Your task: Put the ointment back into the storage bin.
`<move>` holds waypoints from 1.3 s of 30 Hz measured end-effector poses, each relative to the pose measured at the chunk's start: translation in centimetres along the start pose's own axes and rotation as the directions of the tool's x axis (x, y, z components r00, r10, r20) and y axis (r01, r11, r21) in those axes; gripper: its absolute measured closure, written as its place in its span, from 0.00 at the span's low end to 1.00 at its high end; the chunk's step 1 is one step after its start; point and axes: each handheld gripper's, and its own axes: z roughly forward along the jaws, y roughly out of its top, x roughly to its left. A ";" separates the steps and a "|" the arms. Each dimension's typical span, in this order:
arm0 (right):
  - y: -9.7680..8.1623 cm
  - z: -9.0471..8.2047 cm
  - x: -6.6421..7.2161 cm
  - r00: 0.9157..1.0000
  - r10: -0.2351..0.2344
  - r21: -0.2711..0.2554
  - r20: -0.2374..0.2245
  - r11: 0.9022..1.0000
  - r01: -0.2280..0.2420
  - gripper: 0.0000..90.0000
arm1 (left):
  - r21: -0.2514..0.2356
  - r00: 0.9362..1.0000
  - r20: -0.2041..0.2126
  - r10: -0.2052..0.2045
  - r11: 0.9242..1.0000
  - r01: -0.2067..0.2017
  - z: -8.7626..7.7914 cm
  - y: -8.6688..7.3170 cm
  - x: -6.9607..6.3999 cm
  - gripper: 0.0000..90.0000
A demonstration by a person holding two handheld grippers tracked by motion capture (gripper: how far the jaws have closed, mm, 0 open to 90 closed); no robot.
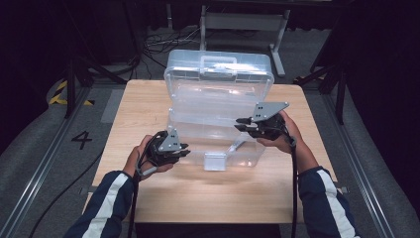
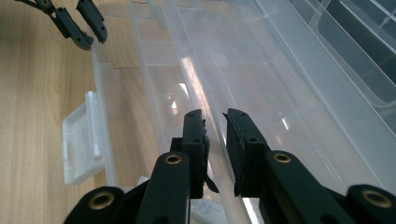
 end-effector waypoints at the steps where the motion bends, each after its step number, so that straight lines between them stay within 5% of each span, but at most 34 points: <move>1: 0.0 0.0 0.0 1.000 0.000 0.000 0.004 1.000 0.000 0.87 | -0.008 1.000 0.006 -0.003 1.000 0.003 -0.2 0.0 0.0 0.84; 8: -0.1 0.0 0.1 1.000 0.003 -0.008 0.006 1.000 -0.003 0.87 | -0.053 1.000 -0.025 -0.011 0.999 0.009 -2.1 -0.1 0.6 0.85; 21: -0.2 0.0 0.1 1.000 0.004 -0.010 0.005 1.000 -0.004 0.87 | -0.120 0.990 -0.107 -0.091 0.990 0.078 -4.6 -0.9 2.3 0.86; 28: -0.1 0.1 0.1 1.000 0.009 -0.009 0.006 1.000 -0.009 0.86 | -0.169 0.984 -0.117 -0.135 0.979 0.114 -5.8 -1.1 3.1 0.85; 33: -0.1 0.1 0.1 1.000 0.009 -0.009 0.007 1.000 -0.009 0.86 | -0.220 0.978 -0.107 -0.181 0.963 0.154 -6.4 -1.3 3.8 0.84; 39: -0.1 0.1 0.2 1.000 0.012 -0.009 0.001 1.000 -0.012 0.86 | -0.230 0.973 -0.115 -0.201 0.958 0.171 -6.6 -1.3 4.6 0.84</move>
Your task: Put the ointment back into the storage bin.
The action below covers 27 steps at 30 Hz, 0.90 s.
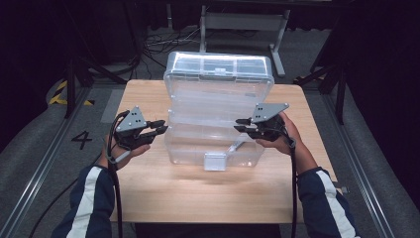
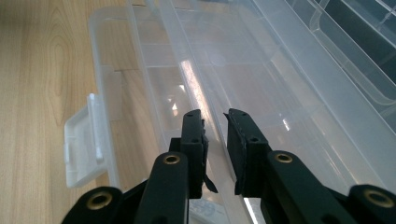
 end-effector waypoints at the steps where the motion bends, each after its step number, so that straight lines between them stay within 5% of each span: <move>1: 0.0 0.0 0.0 1.000 0.000 0.001 -0.001 1.000 0.000 0.86 | -0.005 1.000 0.001 -0.008 1.000 0.008 0.0 0.1 0.2 0.85; 18: 0.0 0.0 0.3 1.000 -0.011 0.010 0.008 1.000 0.011 0.85 | -0.040 0.997 -0.047 -0.054 0.998 0.052 2.4 3.3 3.8 0.94; 24: -0.1 0.0 0.5 1.000 -0.012 0.013 0.011 1.000 0.012 0.85 | -0.044 0.989 -0.101 -0.108 0.994 0.104 3.9 3.6 5.6 1.00; 27: -0.1 -0.1 0.7 1.000 -0.016 0.019 0.019 1.000 0.016 0.85 | -0.073 0.985 -0.091 -0.149 0.987 0.142 4.4 3.4 6.2 1.00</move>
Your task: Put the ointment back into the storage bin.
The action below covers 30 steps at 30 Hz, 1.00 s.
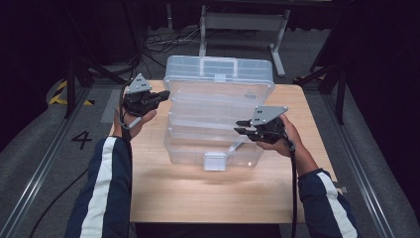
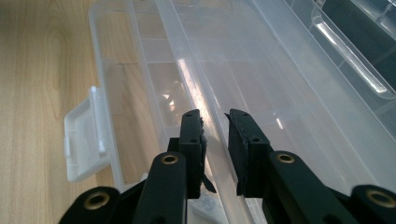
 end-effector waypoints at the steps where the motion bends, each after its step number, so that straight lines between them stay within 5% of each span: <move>1: 0.0 0.0 0.0 1.000 -0.004 0.002 -0.001 1.000 0.004 0.85 | 0.002 1.000 -0.005 -0.005 1.000 0.006 0.1 0.0 0.1 1.00; 8: -0.1 -0.1 0.3 1.000 -0.010 0.013 0.002 1.000 0.010 0.84 | -0.042 1.000 0.022 -0.013 0.999 0.014 0.0 -0.2 0.3 1.00; 30: -1.2 -3.0 0.2 0.999 0.035 0.010 -0.009 0.999 -0.035 0.80 | -0.013 0.998 0.041 0.036 0.999 -0.036 -0.2 -0.4 -0.3 1.00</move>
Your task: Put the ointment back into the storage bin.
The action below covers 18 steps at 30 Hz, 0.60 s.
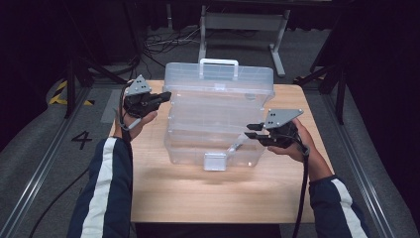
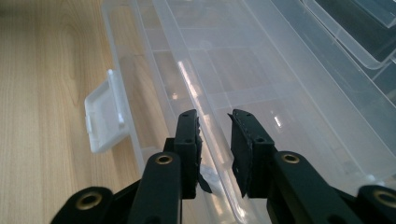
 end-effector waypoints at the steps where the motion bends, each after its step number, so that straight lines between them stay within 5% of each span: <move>1: 0.0 -0.2 0.0 1.000 -0.003 0.002 0.001 1.000 0.003 0.79 | 0.000 1.000 0.001 0.002 1.000 -0.002 0.0 0.0 0.0 1.00; 11: -0.6 -2.1 0.0 0.999 0.032 -0.018 0.016 0.999 -0.032 0.73 | 0.024 1.000 0.018 0.013 1.000 -0.014 -0.1 -0.4 -0.2 1.00; 18: -2.0 -3.9 0.0 0.995 0.076 -0.014 0.068 0.997 -0.075 0.70 | 0.065 0.998 0.008 0.066 0.996 -0.066 0.0 -0.8 -0.6 1.00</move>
